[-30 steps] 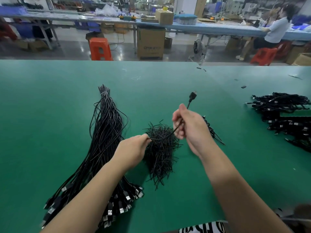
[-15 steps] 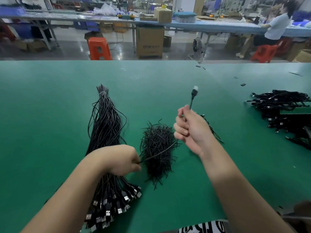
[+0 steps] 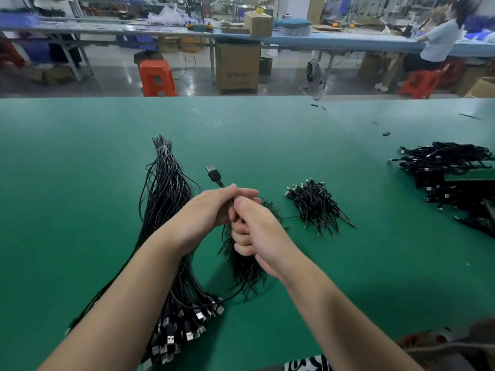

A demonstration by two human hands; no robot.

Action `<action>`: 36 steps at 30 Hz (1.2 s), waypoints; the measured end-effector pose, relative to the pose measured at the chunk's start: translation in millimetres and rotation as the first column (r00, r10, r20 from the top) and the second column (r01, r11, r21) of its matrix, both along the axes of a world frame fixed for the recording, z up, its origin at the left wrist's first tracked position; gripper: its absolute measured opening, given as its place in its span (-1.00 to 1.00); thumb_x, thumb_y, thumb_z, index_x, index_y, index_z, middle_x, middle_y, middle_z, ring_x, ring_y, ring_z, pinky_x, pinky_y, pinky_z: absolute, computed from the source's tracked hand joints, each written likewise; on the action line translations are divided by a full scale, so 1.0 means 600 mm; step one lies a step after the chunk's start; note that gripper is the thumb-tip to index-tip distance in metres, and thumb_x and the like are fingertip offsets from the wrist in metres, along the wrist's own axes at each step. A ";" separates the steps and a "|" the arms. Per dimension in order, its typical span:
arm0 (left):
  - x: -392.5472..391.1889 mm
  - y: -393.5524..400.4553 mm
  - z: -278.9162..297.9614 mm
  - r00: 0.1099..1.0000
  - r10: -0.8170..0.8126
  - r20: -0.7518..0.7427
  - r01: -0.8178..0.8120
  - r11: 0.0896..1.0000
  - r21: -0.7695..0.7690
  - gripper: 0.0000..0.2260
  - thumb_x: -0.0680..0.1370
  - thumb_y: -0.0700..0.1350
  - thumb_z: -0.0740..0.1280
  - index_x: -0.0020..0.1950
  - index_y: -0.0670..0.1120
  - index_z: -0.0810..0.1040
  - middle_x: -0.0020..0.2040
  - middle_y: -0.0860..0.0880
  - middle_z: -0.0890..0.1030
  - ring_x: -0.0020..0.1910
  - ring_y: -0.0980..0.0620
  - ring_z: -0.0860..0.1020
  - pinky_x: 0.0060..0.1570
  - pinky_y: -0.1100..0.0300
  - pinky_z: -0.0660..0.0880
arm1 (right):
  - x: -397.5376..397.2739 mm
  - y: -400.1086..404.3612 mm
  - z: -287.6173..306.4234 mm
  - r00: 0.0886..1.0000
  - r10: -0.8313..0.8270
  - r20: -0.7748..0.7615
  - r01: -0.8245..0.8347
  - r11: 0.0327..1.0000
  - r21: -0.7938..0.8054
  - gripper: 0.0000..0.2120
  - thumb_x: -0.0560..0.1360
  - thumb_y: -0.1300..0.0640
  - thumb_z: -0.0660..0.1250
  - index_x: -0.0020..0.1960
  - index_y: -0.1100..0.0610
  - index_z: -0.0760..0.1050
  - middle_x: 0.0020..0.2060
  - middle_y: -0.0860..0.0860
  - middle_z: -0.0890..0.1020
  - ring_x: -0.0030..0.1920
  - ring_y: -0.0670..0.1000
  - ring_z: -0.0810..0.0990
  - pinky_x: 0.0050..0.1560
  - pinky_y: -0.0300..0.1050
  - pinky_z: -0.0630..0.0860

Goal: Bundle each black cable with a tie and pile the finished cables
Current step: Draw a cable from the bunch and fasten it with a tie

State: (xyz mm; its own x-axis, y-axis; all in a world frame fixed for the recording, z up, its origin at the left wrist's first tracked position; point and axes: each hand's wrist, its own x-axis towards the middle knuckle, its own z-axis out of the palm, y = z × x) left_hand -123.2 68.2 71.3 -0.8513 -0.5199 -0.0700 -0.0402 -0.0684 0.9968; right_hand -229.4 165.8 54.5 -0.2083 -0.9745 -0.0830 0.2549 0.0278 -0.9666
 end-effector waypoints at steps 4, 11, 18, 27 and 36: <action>-0.001 0.005 -0.007 0.996 0.037 -0.081 -0.032 0.998 0.054 -0.58 0.62 0.02 0.08 0.28 -0.12 0.62 0.23 -0.11 0.66 0.29 -0.04 0.58 0.32 0.06 0.44 | 0.008 0.005 0.000 1.000 0.021 -0.008 -0.021 1.000 -0.007 -0.68 0.60 0.00 0.11 -0.32 -0.05 0.40 -0.48 -0.11 0.17 -0.51 -0.09 0.06 -0.52 -0.28 0.06; -0.012 0.005 0.005 0.904 0.252 -0.346 -0.139 0.937 0.319 -0.54 0.71 -0.06 -0.06 0.22 -0.30 0.55 0.15 -0.26 0.66 0.20 -0.18 0.63 0.11 0.12 0.60 | 0.019 0.006 -0.011 0.977 0.129 0.170 -0.136 0.990 0.030 -0.72 0.59 -0.01 0.17 -0.29 0.01 0.37 -0.43 -0.06 0.16 -0.47 -0.07 0.03 -0.55 -0.26 0.04; 0.056 -0.018 0.027 0.840 -0.384 -0.384 0.534 0.716 0.451 -0.63 0.65 -0.11 0.14 -0.09 -0.37 0.57 -0.44 -0.18 0.52 -0.71 0.01 0.27 -0.67 0.27 0.09 | 0.005 0.016 -0.059 0.788 0.226 0.573 -0.292 0.956 0.024 -0.67 0.60 0.02 0.21 -0.33 0.05 0.38 -0.51 -0.09 0.22 -0.53 -0.12 0.11 -0.61 -0.30 0.13; 0.054 0.012 0.007 0.727 -0.322 0.606 0.403 0.915 0.003 -0.59 0.73 -0.06 0.08 0.11 -0.34 0.60 -0.02 -0.30 0.69 -0.20 -0.19 0.71 -0.19 0.07 0.66 | -0.025 0.026 -0.064 0.810 0.164 0.563 -0.208 0.978 0.015 -0.73 0.56 0.01 0.27 -0.29 0.07 0.47 -0.50 -0.10 0.23 -0.55 -0.13 0.14 -0.58 -0.29 0.12; -0.009 0.034 -0.033 0.894 0.422 -0.152 -0.343 0.862 0.374 -0.59 0.74 -0.04 0.00 0.22 -0.31 0.51 0.12 -0.26 0.67 0.11 -0.15 0.67 0.09 0.07 0.63 | 0.019 0.019 -0.070 0.835 0.151 0.530 -0.174 0.985 -0.006 -0.67 0.66 0.01 0.15 -0.26 0.05 0.43 -0.49 -0.07 0.21 -0.52 -0.12 0.13 -0.56 -0.29 0.13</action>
State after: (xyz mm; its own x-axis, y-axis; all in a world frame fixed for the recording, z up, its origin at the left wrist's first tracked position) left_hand -128.8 88.5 51.7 -0.6031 -0.7871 -0.1291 0.2756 -0.3575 0.8923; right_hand -218.0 177.5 12.4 0.0392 -0.9839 -0.1744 0.7131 0.1499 -0.6848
